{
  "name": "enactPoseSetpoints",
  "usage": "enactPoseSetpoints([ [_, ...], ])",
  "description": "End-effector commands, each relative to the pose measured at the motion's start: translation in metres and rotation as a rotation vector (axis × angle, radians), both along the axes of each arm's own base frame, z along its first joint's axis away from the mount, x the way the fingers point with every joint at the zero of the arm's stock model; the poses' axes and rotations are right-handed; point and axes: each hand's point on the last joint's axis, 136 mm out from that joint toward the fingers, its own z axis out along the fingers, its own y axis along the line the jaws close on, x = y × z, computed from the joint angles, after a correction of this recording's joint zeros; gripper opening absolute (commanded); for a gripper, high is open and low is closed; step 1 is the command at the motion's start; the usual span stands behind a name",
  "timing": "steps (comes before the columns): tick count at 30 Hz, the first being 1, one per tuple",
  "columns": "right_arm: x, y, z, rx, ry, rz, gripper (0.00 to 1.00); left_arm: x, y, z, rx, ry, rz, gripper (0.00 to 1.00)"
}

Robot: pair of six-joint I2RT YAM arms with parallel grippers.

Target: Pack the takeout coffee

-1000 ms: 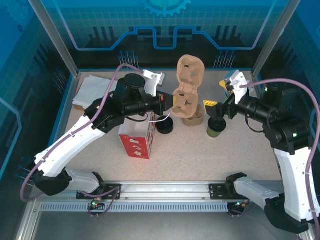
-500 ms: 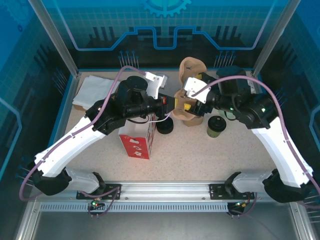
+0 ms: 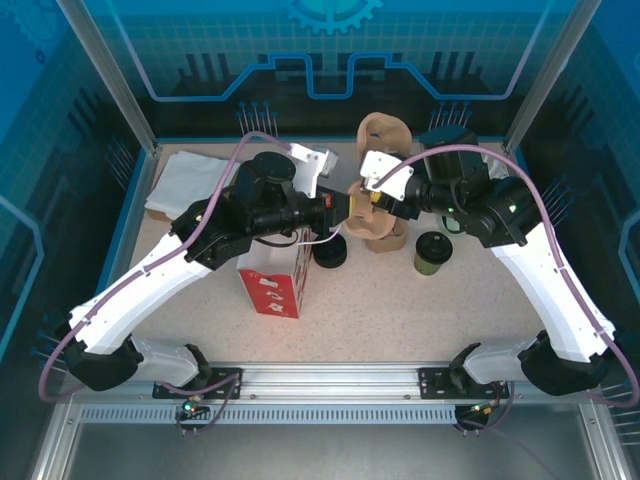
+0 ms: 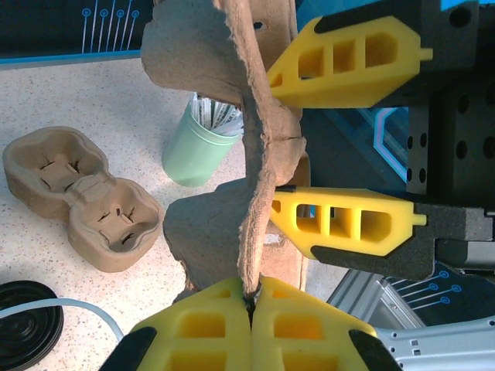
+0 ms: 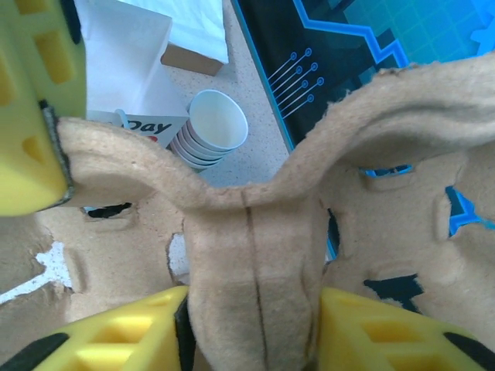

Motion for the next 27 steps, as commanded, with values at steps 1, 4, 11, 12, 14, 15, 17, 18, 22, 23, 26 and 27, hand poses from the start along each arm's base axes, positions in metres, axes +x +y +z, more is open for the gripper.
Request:
enactPoseSetpoints([
  [1, -0.004, 0.004, 0.002, 0.006, 0.016, 0.017, 0.38, -0.004, 0.008, 0.009, 0.014, -0.045, 0.006, 0.04],
  [4, -0.005, 0.006, -0.002, 0.003, 0.033, 0.022, 0.33, -0.005, 0.01, 0.01, 0.017, -0.052, 0.009, 0.05],
  [11, -0.005, 0.006, -0.009, -0.007, 0.055, 0.022, 0.3, -0.006, 0.02, 0.013, 0.028, -0.057, 0.039, 0.35],
  [12, -0.005, 0.006, -0.011, -0.012, 0.058, 0.017, 0.3, -0.006, 0.026, 0.014, 0.034, -0.056, 0.053, 0.4],
  [14, -0.004, 0.004, -0.012, -0.016, 0.059, 0.008, 0.3, -0.006, 0.04, 0.016, 0.039, -0.048, 0.083, 0.46],
  [15, -0.003, 0.004, -0.013, -0.015, 0.059, 0.002, 0.3, -0.007, 0.05, 0.017, 0.038, -0.038, 0.101, 0.5],
  [17, -0.003, 0.004, -0.012, -0.007, 0.061, -0.006, 0.3, -0.005, 0.073, 0.018, 0.028, -0.004, 0.159, 0.53],
  [18, -0.003, 0.005, -0.011, 0.0, 0.064, -0.005, 0.3, -0.004, 0.089, 0.016, 0.029, 0.023, 0.199, 0.54],
  [22, -0.003, 0.012, -0.007, 0.037, 0.068, 0.006, 0.29, 0.001, 0.156, -0.004, 0.06, 0.14, 0.39, 0.59],
  [23, -0.003, 0.015, -0.006, 0.043, 0.068, 0.009, 0.28, 0.001, 0.17, -0.009, 0.072, 0.162, 0.431, 0.61],
  [26, -0.002, 0.025, -0.001, 0.07, 0.065, 0.025, 0.28, 0.0, 0.202, -0.031, 0.112, 0.259, 0.514, 0.65],
  [27, -0.003, 0.03, 0.001, 0.086, 0.066, 0.039, 0.28, -0.001, 0.207, -0.039, 0.121, 0.29, 0.521, 0.66],
])
